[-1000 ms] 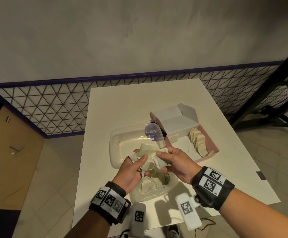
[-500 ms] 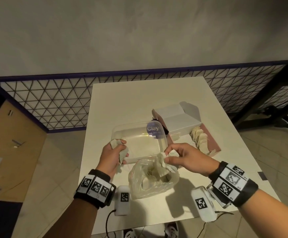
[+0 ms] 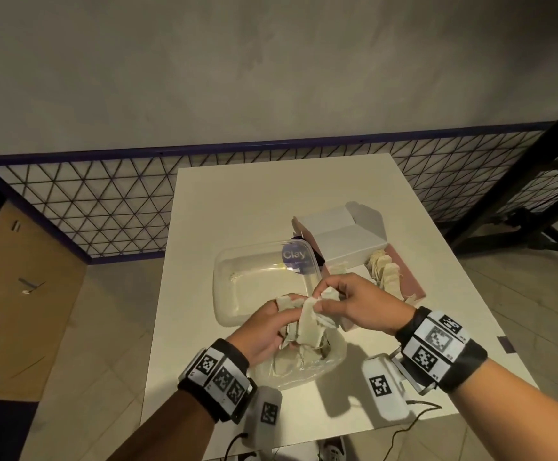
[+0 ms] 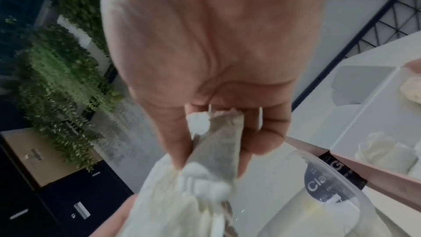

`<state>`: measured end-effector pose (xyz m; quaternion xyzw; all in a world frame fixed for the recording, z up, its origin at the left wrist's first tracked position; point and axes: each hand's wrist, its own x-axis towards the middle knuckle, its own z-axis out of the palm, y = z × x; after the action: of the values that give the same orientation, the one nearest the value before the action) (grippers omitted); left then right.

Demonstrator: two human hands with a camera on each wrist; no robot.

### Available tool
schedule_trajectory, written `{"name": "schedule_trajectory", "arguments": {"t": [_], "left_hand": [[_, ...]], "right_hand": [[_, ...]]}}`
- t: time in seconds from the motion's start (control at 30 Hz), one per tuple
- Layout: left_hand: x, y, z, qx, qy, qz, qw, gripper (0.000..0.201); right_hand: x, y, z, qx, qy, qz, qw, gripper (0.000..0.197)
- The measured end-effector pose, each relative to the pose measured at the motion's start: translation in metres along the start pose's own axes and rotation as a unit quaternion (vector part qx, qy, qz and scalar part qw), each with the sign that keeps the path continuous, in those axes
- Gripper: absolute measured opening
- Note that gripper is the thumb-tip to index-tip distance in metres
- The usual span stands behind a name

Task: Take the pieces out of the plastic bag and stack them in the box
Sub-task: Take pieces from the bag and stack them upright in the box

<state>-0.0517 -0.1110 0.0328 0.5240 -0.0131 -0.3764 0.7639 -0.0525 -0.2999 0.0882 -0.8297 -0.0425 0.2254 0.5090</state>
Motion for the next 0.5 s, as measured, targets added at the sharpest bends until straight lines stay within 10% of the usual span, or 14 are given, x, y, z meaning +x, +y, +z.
{"name": "schedule_trajectory", "arguments": {"t": [0.5], "left_hand": [[0.012,-0.013,-0.006,-0.028,0.047,0.028,0.998,0.027]], "right_hand": [[-0.003,0.025,0.006,0.065,0.196,-0.002,0.978,0.008]]}}
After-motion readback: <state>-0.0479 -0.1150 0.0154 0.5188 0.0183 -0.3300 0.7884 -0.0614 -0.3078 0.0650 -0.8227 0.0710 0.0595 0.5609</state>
